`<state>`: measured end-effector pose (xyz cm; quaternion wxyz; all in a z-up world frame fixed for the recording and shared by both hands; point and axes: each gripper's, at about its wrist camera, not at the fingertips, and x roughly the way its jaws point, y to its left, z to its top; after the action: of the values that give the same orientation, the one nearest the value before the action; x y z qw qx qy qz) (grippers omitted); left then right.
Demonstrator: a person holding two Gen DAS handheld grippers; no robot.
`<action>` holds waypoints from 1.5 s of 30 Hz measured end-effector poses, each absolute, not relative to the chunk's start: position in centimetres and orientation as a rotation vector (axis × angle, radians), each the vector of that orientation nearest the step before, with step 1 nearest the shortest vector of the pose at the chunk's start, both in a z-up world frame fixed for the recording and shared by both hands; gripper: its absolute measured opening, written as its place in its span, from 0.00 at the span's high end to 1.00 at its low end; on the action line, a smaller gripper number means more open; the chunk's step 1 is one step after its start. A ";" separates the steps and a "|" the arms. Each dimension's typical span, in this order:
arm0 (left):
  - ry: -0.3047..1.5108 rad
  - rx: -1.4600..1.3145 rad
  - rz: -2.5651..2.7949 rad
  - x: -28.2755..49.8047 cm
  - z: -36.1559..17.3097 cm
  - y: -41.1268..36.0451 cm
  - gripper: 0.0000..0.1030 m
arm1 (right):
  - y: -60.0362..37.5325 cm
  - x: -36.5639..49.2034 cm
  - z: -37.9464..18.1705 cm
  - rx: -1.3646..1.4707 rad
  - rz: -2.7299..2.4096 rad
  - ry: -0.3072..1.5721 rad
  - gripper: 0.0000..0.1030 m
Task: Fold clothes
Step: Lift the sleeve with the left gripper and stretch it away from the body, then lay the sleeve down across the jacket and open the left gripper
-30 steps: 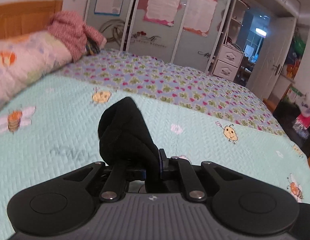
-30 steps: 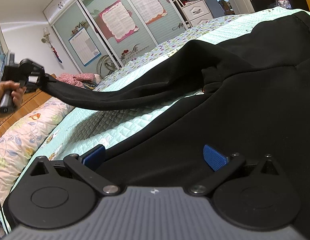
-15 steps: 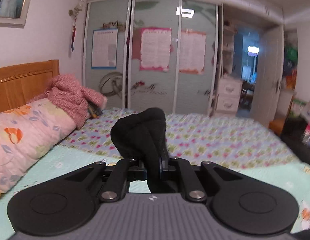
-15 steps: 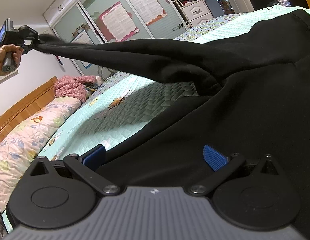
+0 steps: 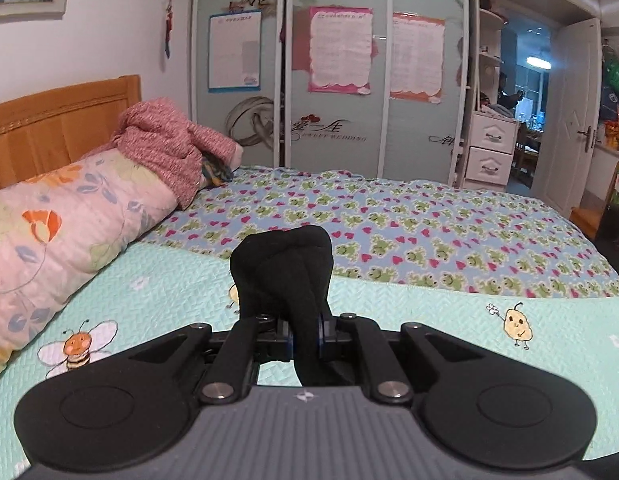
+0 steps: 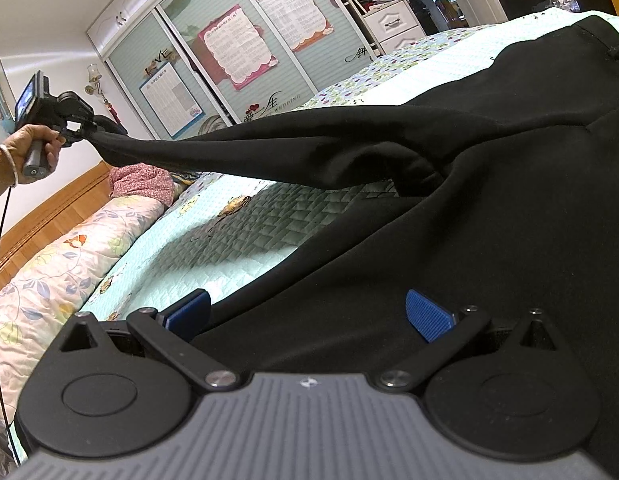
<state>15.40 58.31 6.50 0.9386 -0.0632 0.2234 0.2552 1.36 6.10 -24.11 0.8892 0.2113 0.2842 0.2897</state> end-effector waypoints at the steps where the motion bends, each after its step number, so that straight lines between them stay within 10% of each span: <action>1: 0.442 -0.121 0.505 15.7 7.0 57.8 0.91 | 6.1 1.4 -24.1 0.439 0.602 0.590 0.00; 11: 0.258 -0.052 0.431 14.0 9.1 57.5 0.89 | 5.9 1.5 -24.1 0.443 0.603 0.592 0.00; 16: 0.733 -0.234 0.737 15.3 -3.4 66.5 0.55 | 5.8 1.5 -24.2 0.445 0.604 0.592 0.00; 25: 0.745 -0.535 1.056 5.7 -9.6 73.4 0.59 | 5.8 1.5 -24.2 0.445 0.604 0.592 0.00; 42: 0.900 -0.313 -0.073 16.1 -14.7 53.9 0.58 | 5.9 1.4 -24.1 0.438 0.600 0.592 0.00; 45: 0.922 -0.323 0.128 19.6 -17.9 56.4 0.96 | 5.9 1.4 -24.1 0.438 0.599 0.592 0.00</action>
<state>19.64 56.38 -17.91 0.8811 -0.1551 0.4426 0.0616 1.42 5.94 -24.10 0.8894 0.2109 0.2849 0.2886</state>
